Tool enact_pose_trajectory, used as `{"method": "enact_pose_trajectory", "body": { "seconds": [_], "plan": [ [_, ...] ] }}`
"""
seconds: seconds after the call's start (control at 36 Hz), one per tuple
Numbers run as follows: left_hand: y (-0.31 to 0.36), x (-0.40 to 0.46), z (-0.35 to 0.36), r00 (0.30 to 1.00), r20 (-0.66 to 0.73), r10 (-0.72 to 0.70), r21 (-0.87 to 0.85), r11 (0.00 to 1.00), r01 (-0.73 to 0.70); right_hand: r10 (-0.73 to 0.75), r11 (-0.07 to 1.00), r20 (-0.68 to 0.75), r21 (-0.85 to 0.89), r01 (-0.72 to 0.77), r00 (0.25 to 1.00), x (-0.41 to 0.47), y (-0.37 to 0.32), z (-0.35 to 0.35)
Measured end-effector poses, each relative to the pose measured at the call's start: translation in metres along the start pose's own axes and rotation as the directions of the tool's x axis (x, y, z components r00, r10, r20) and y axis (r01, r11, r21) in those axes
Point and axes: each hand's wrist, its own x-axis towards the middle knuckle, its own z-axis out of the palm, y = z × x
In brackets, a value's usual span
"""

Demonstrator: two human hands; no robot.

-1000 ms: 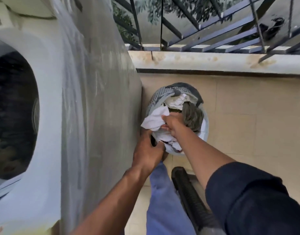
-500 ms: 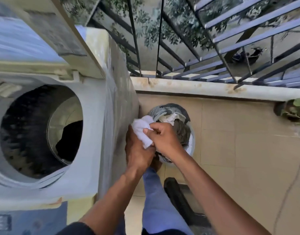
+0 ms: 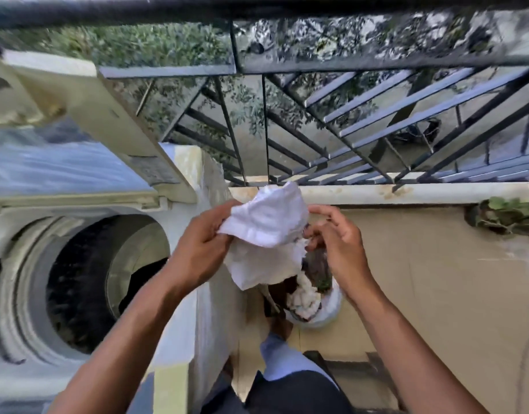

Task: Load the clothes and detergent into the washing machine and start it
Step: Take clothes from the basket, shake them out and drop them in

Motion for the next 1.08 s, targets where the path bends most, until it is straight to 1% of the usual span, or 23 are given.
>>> {"method": "enact_pose_trajectory", "body": {
  "seconds": [0.06, 0.11, 0.17, 0.19, 0.25, 0.31, 0.36, 0.39, 0.44, 0.5, 0.53, 0.58, 0.64, 0.69, 0.75, 0.81, 0.86, 0.92, 0.97, 1.03, 1.08],
  "plan": [
    [0.02, 0.001, -0.011, 0.997, 0.037, 0.063, -0.019, 0.998, -0.063, 0.052, 0.989, 0.04, -0.142, -0.046, 0.998, 0.009, 0.013, -0.006],
    [0.037, 0.001, -0.021, 0.992, 0.087, 0.095, -0.058, 0.994, -0.09, 0.1, 0.963, 0.153, -0.262, -0.058, 0.983, 0.014, 0.018, -0.005],
    [0.054, -0.001, -0.027, 0.983, 0.136, 0.126, -0.093, 0.989, -0.114, 0.086, 0.915, 0.263, -0.403, 0.028, 0.961, 0.017, 0.017, 0.003],
    [0.061, -0.002, -0.03, 0.978, 0.152, 0.145, -0.119, 0.985, -0.127, 0.133, 0.874, 0.307, -0.485, 0.035, 0.942, 0.018, 0.015, 0.01],
    [0.075, -0.005, -0.035, 0.973, 0.158, 0.169, -0.16, 0.977, -0.144, 0.193, 0.832, 0.365, -0.553, 0.045, 0.911, 0.014, 0.011, 0.025],
    [0.083, -0.009, -0.04, 0.973, 0.156, 0.169, -0.189, 0.972, -0.138, 0.155, 0.826, 0.417, -0.552, 0.115, 0.896, 0.01, 0.006, 0.035],
    [0.086, -0.014, -0.048, 0.986, 0.11, 0.122, -0.16, 0.982, -0.104, 0.071, 0.802, 0.416, -0.565, 0.197, 0.906, 0.01, 0.007, 0.039],
    [0.084, -0.016, -0.054, 0.993, 0.075, 0.094, -0.137, 0.987, -0.084, 0.068, 0.765, 0.409, -0.607, 0.215, 0.91, 0.012, 0.006, 0.039],
    [0.075, -0.022, -0.066, 0.999, 0.014, 0.032, -0.064, 0.997, -0.032, 0.071, 0.665, 0.348, -0.715, 0.216, 0.935, 0.013, -0.001, 0.034],
    [0.062, -0.028, -0.077, 0.999, -0.039, -0.028, 0.035, 0.999, 0.029, 0.033, 0.619, 0.289, -0.758, 0.207, 0.957, 0.01, -0.008, 0.023],
    [0.058, -0.033, -0.08, 0.996, -0.075, -0.047, 0.073, 0.996, 0.052, 0.004, 0.61, 0.253, -0.767, 0.198, 0.967, 0.007, -0.013, 0.017],
    [0.05, -0.043, -0.081, 0.984, -0.144, -0.104, 0.087, 0.989, 0.118, -0.055, 0.622, 0.204, -0.758, 0.194, 0.977, 0.003, -0.022, 0.004],
    [0.042, -0.051, -0.08, 0.967, -0.192, -0.169, 0.081, 0.979, 0.187, -0.13, 0.688, 0.191, -0.69, 0.227, 0.973, -0.003, -0.032, -0.007],
    [0.034, -0.057, -0.076, 0.961, -0.202, -0.187, 0.087, 0.974, 0.208, -0.192, 0.782, 0.182, -0.565, 0.262, 0.964, -0.012, -0.05, -0.011],
    [0.033, -0.063, -0.072, 0.966, -0.184, -0.182, 0.094, 0.975, 0.202, -0.229, 0.87, 0.184, -0.401, 0.286, 0.956, -0.026, -0.074, -0.01],
    [0.036, -0.069, -0.069, 0.979, -0.12, -0.166, 0.088, 0.98, 0.177, -0.273, 0.919, 0.203, -0.233, 0.317, 0.94, -0.043, -0.102, -0.004],
    [0.038, -0.075, -0.066, 0.989, -0.042, -0.14, 0.09, 0.986, 0.143, -0.321, 0.932, 0.23, -0.099, 0.35, 0.919, -0.06, -0.129, 0.003],
    [0.042, -0.079, -0.063, 0.994, 0.032, -0.108, 0.062, 0.992, 0.106, -0.379, 0.922, 0.276, 0.024, 0.387, 0.884, -0.076, -0.151, 0.014],
    [0.05, -0.081, -0.059, 0.995, 0.08, -0.06, 0.051, 0.997, 0.056, -0.42, 0.908, 0.322, 0.159, 0.389, 0.849, -0.091, -0.17, 0.026],
    [0.059, -0.081, -0.054, 0.994, 0.102, 0.027, -0.014, 1.0, -0.025, -0.454, 0.883, 0.369, 0.309, 0.353, 0.811, -0.106, -0.183, 0.039],
    [0.067, -0.081, -0.054, 0.992, 0.074, 0.098, -0.082, 0.992, -0.092, -0.511, 0.847, 0.403, 0.386, 0.366, 0.759, -0.122, -0.195, 0.05]
  ]
}}
